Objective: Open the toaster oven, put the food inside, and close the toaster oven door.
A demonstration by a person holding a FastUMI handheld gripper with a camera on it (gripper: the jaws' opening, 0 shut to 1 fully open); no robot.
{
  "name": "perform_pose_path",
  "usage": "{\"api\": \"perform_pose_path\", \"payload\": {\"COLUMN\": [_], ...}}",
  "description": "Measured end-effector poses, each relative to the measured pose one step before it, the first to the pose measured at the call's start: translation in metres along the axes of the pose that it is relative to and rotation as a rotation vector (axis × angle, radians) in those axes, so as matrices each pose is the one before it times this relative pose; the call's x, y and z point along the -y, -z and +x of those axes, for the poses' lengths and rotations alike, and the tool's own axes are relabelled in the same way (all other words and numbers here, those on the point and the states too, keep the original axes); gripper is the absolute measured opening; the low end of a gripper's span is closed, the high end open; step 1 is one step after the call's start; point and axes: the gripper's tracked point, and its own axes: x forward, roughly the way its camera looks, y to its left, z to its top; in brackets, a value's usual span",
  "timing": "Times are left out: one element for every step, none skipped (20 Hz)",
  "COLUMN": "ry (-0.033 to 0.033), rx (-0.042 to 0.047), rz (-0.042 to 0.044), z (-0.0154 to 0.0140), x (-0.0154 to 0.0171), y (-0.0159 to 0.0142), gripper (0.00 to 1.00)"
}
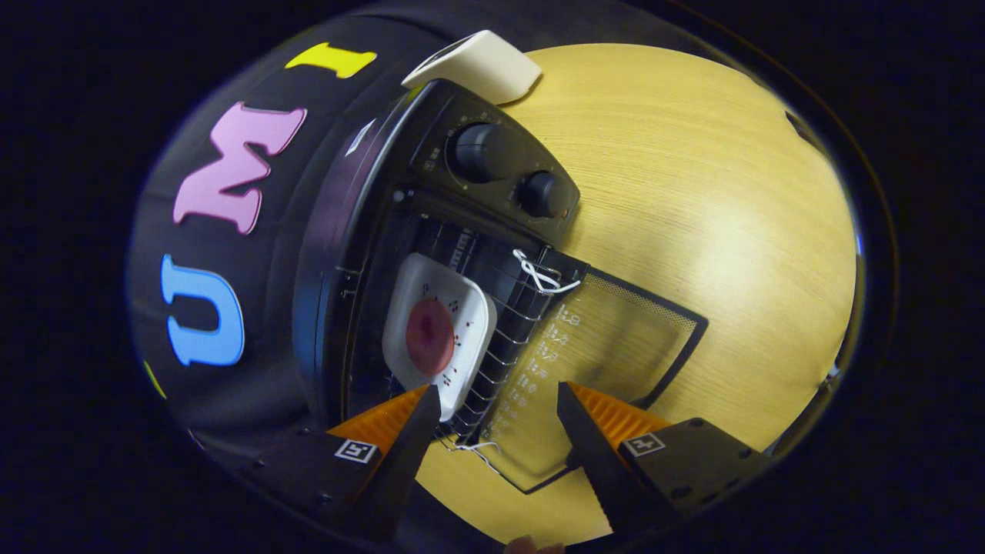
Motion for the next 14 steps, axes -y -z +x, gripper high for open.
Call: {"api": "perform_pose_path", "payload": {"ry": [-0.00486, -0.00631, -0.00864, -0.00037, 0.00808, 0.0081, 0.00332, 0.00566, 0.00276, 0.00573, 0.00827, 0.00421, -0.00386, -0.00183], "rx": [0.01145, 0.00802, 0.005, 0.0105, 0.0116, 0.006, 0.00384, 0.00404, 0.00492, 0.00302, -0.0128, -0.01794, -0.02605, -0.02456], "rz": [-0.07819, -0.0878, -0.09929, -0.1016, -0.08736, -0.07342, -0.06482, -0.06269, -0.06224, -0.06365, -0.06292, -0.05043, -0.03994, -0.02765], "z": [-0.0064, -0.00825, -0.00732, -0.008, -0.00718, -0.00617, -0.00486, -0.00226, -0.00249, -0.00092, -0.00069, -0.00089, 0.00035, 0.00074], "x": [0.00574, 0.00514, 0.00378, 0.00541, 0.00593, 0.00507, 0.00308, 0.00358, 0.00186, 0.00198, 0.00118, -0.00093, -0.0039, -0.00386], "y": [-0.00123, 0.0, 0.00145, 0.00162, 0.00115, 0.00367, 0.00407, 0.00449, 0.00432, 0.00567, 0.00777, 0.00918, 0.00915, 0.00945], "gripper": [0.99, 0.99, 0.99, 0.99, 0.99, 0.99, 0.99, 0.99, 0.99, 0.99, 0.99, 0.99, 0.99, 0.99]}}
